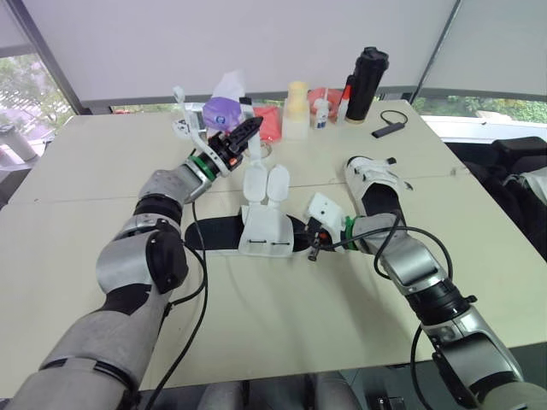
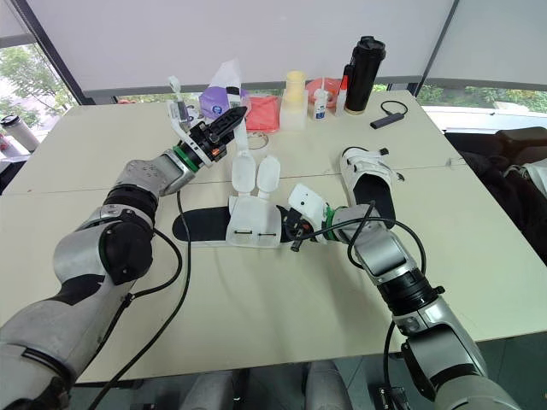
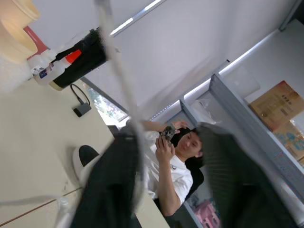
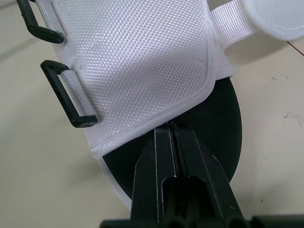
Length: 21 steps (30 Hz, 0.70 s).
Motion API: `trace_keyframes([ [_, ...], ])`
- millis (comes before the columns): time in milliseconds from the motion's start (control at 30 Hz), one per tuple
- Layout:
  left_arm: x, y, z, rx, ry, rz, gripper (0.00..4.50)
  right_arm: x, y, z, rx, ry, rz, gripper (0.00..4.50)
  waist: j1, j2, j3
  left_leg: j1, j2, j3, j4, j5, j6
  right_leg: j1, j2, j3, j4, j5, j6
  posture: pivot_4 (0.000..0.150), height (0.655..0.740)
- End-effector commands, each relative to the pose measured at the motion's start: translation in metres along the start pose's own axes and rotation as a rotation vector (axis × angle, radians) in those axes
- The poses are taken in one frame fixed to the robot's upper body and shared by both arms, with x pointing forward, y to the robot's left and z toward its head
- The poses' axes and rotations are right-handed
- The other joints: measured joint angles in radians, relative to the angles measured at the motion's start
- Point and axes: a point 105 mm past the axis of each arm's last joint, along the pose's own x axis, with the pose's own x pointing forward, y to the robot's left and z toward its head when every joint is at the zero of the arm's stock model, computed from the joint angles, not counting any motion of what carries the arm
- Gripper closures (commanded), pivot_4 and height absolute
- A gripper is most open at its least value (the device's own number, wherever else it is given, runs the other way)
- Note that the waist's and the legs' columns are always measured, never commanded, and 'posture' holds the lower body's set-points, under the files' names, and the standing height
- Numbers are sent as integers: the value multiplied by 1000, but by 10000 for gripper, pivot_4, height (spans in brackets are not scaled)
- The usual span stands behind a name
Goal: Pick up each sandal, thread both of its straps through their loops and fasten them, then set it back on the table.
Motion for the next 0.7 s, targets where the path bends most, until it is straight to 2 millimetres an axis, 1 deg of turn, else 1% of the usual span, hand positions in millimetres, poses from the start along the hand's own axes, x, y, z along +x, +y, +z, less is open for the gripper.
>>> trace_keyframes([
  [33, 5, -18, 15, 95, 13, -61, 42601, 2, 3, 2, -8, -6, 5, 45000, 0, 0, 0, 0, 0, 0, 0, 0, 0, 0, 0, 0, 0, 0, 0, 1500, 7400],
  [67, 5, -19, 14, 103, 22, -66, 44611, 2, 3, 2, -8, -6, 6, 45000, 0, 0, 0, 0, 0, 0, 0, 0, 0, 0, 0, 0, 0, 0, 0, 1500, 7400],
  [167, 5, -26, 10, 134, 75, -117, 44611, 1, 3, 2, -8, -6, 6, 45000, 0, 0, 0, 0, 0, 0, 0, 0, 0, 0, 0, 0, 0, 0, 0, 1500, 7400],
  [200, 4, -31, 3, 207, 133, -161, 44611, 1, 3, 2, -7, -5, 6, 45000, -1, 0, 0, 0, 0, 0, 0, 0, 0, 0, 0, 0, 0, 0, 0, 1500, 7400],
  [267, 0, -46, -16, 315, 280, -282, 44611, 1, 3, 1, -7, -3, 8, 45000, -3, 0, 0, 0, 0, 0, 0, 0, 0, 0, 0, 0, 0, 0, 0, 1500, 7400],
  [333, -10, -62, -34, 481, 393, -391, 44611, 1, 4, 0, -8, 2, 12, 45000, -3, 0, 0, 0, 0, 0, 0, 0, -1, 0, 0, 0, 1, 0, 0, 1500, 7400],
  [367, -18, -67, -43, 591, 443, -431, 44611, 1, 5, -1, -8, 4, 14, 45000, -4, 0, 0, 0, 0, 0, 0, 0, -1, 0, 0, 1, 1, 0, 0, 1500, 7400],
  [433, -29, -73, -56, 733, 494, -488, 44611, 1, 5, -2, -9, 5, 16, 45000, -4, 1, 0, 0, 0, 0, -1, 0, -1, 0, 0, 1, 1, 0, -1, 1500, 7400],
  [467, -34, -74, -60, 761, 511, -498, 44611, 1, 6, -2, -10, 4, 17, 45000, -2, 1, 0, 0, 0, 0, -1, 1, -1, 0, 0, 1, 1, 0, -1, 1500, 7400],
  [600, -59, -72, -80, 993, 575, -561, 44611, 1, 7, -3, -15, 6, 20, 45000, 1, 1, 0, 1, 0, 0, -1, 1, -1, 0, 0, 1, 1, 0, -2, 1500, 7400],
  [700, -70, -72, -87, 1072, 581, -587, 44611, 2, 7, -3, -16, 7, 21, 45000, 2, 1, 0, 1, 1, 0, 0, 1, -1, 0, 0, 1, 1, 0, -2, 1500, 7400],
])
